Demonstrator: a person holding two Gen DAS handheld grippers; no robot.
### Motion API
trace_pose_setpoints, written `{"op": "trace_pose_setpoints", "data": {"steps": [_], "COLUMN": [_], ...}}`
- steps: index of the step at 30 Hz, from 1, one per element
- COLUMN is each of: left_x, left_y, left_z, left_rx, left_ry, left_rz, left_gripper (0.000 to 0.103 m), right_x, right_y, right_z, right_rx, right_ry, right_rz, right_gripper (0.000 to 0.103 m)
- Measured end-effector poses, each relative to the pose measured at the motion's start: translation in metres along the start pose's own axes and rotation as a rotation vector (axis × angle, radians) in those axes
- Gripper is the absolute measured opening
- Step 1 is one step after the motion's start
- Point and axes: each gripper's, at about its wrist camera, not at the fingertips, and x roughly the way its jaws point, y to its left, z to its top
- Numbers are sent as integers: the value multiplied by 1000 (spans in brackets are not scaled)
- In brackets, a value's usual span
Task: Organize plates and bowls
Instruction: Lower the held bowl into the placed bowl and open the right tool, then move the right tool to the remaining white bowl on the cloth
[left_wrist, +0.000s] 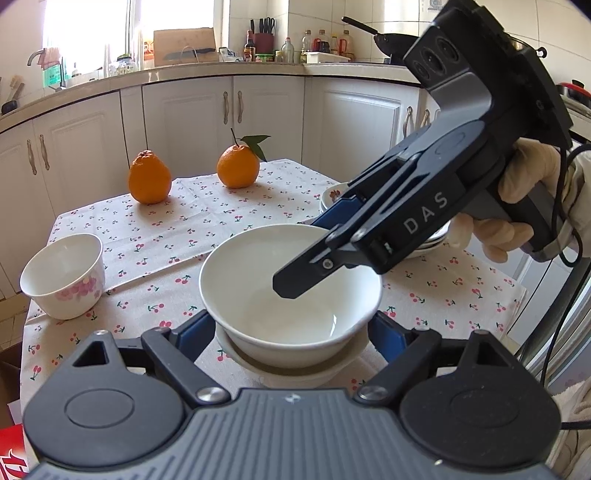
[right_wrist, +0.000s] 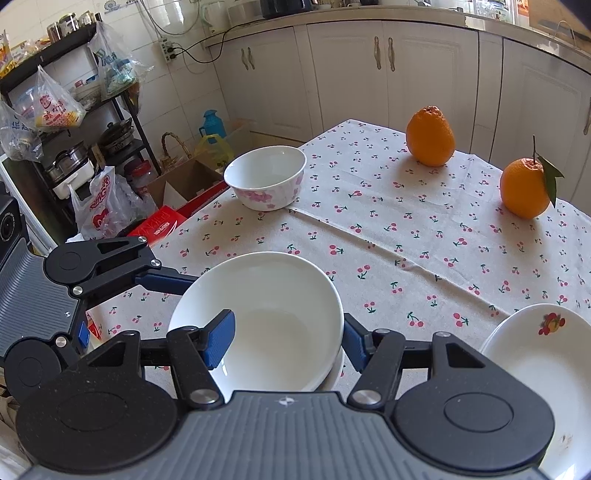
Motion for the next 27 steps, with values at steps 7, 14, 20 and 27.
{"op": "trace_pose_setpoints", "data": {"steps": [7,14,20,27], "left_x": [2,0,-12,-37], "left_y": [-1,-1,2,15], "left_z": [-2,-5,-8,-9], "left_rx": [-1,15,14,-6], "left_ry": [8,-10,-17,-56], "left_rz": [-2,8,16,58], "left_gripper": [90,100,100,101], "right_x": [2,0,-2,0], "right_y": [-1,5,11,19], "right_z": [-1,0,1,7], "right_rx": [-3,-32,-62,-92], "right_ry": [4,-10,-24,-21], "right_rz": [-5,-22,-41,-53], "right_gripper": [67,88,102,103]}}
